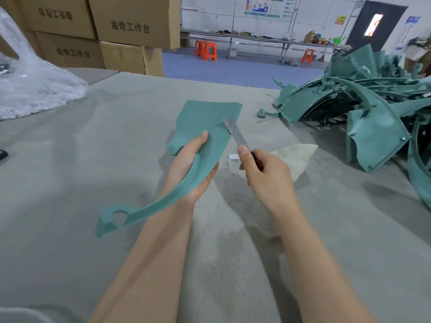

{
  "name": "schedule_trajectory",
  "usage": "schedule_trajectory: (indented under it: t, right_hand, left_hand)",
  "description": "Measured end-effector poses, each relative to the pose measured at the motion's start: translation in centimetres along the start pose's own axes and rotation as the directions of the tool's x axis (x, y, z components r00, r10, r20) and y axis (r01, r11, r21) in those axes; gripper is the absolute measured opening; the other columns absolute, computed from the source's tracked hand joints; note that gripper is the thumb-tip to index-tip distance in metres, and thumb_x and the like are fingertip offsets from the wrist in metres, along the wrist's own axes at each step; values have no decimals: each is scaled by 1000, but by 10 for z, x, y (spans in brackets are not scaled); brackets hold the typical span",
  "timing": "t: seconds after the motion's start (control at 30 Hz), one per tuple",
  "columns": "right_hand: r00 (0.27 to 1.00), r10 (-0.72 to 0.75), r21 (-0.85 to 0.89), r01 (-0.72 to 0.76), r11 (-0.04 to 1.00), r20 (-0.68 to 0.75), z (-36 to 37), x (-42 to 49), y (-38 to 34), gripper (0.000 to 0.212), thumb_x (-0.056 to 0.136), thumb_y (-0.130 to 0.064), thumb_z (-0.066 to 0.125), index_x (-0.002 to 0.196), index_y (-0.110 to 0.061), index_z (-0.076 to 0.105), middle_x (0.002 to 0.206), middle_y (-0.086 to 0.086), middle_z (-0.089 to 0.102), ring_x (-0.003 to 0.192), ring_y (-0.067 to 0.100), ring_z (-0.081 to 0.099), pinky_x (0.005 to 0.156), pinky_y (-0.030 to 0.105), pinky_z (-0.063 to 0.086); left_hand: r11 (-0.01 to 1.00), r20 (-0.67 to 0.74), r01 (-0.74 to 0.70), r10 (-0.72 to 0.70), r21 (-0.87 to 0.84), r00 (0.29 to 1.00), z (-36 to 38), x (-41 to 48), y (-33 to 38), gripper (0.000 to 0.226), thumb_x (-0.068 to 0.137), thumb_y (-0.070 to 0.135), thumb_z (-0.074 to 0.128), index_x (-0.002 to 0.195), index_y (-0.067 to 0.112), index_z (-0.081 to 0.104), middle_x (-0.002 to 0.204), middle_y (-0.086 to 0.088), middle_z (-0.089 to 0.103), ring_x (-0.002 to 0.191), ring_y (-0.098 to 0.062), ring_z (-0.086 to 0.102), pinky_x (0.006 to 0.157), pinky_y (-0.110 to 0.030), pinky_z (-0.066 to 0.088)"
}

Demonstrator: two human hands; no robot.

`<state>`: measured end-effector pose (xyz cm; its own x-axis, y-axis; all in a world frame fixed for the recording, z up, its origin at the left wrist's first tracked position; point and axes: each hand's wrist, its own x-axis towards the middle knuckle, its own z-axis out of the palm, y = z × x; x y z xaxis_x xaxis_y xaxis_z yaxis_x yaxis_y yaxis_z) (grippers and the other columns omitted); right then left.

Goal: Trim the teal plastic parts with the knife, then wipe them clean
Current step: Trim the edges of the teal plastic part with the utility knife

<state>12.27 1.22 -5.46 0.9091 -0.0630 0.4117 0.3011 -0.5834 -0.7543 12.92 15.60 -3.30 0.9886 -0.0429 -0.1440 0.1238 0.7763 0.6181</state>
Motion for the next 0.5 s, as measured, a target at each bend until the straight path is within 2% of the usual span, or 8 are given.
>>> schedule_trajectory:
  t: [0.1,0.23,0.33,0.4,0.47,0.5]
  right_hand:
    - [1000,-10,-14,10,1000,9,2,-1,-2,61,94,-55,45,78,2,57,67,21,56,65,31,53,61,41,45]
    - [997,-51,-24,52,998,62,5,-5,-8,59,93,-55,45,73,0,56,57,14,50,54,23,45,56,38,40]
    - [990,-82,-26,86,996,117,6,-6,-11,58,93,-52,46,73,1,56,55,8,46,51,16,41,54,37,38]
    - [983,-104,-18,108,994,153,6,-8,-14,55,94,-49,48,73,1,55,61,15,52,54,24,45,57,39,40]
    - [970,-111,10,112,994,215,7,-10,-17,53,94,-48,50,72,-1,56,61,17,54,56,30,48,57,40,42]
    - [960,-110,28,106,994,257,7,-11,-18,51,94,-48,51,71,-2,57,58,15,52,54,27,47,56,38,42]
  left_hand:
    - [1000,12,-3,4,-28,1000,0,0,0,12,95,14,55,85,14,61,78,1,61,58,-7,59,48,-14,49]
    - [999,-4,15,-15,-39,1000,-1,1,1,13,97,14,52,86,13,58,77,1,55,60,-7,52,40,-15,44]
    - [998,-32,8,-10,-61,999,1,2,0,16,97,12,51,83,11,57,71,0,54,54,-7,52,40,-15,44]
    - [998,-35,-21,18,-67,999,1,3,-1,20,97,10,50,78,11,54,63,1,52,49,-6,52,42,-16,45]
    - [998,-18,-56,55,-41,998,-3,2,-2,18,97,11,49,80,13,54,68,2,54,53,-7,54,49,-17,48]
    - [997,-8,-75,75,-20,997,-5,1,-3,18,98,14,48,82,14,58,73,2,58,57,-7,58,53,-19,50]
